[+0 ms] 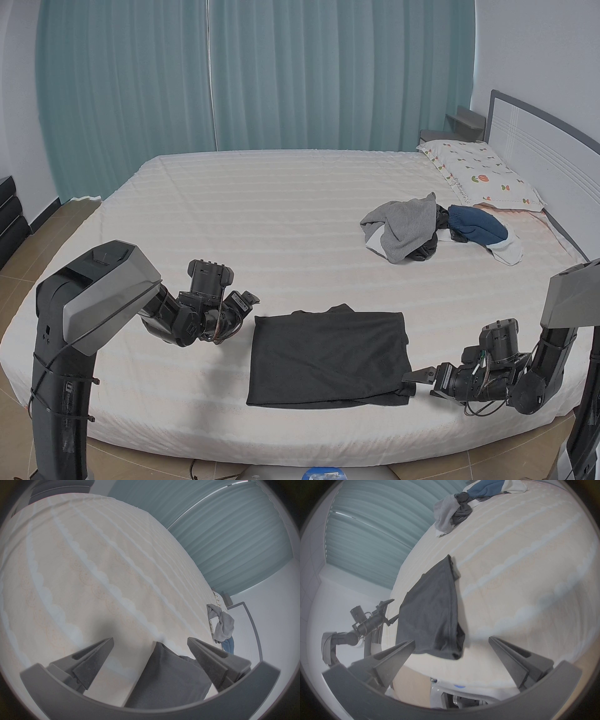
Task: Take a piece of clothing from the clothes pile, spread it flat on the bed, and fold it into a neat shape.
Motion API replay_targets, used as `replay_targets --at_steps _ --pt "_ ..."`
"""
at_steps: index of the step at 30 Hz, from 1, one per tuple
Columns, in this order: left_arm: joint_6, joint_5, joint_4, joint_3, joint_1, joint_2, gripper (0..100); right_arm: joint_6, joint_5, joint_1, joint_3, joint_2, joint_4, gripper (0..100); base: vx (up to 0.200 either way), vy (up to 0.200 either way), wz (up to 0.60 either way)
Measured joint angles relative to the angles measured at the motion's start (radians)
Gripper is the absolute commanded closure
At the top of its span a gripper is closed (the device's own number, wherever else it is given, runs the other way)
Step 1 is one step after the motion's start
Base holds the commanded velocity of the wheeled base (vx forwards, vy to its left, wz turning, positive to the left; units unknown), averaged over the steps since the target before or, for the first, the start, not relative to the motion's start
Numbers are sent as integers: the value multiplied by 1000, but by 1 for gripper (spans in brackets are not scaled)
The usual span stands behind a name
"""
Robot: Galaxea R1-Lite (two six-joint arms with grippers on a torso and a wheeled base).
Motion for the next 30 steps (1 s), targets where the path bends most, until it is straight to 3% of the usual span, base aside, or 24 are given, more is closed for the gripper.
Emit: replay_targets --at_steps 7,8,30 --pt "-1 -2 -1 10 4 -11 0 -1 4 19 -15 9 -6 0 0 0 0" --pt "-1 -2 -1 10 4 -12 0 -1 4 23 -21 16 -8 100 0 0 0" --pt "0 -2 -2 10 5 -15 0 -4 -9 13 49 40 -92 100 0 0 0"
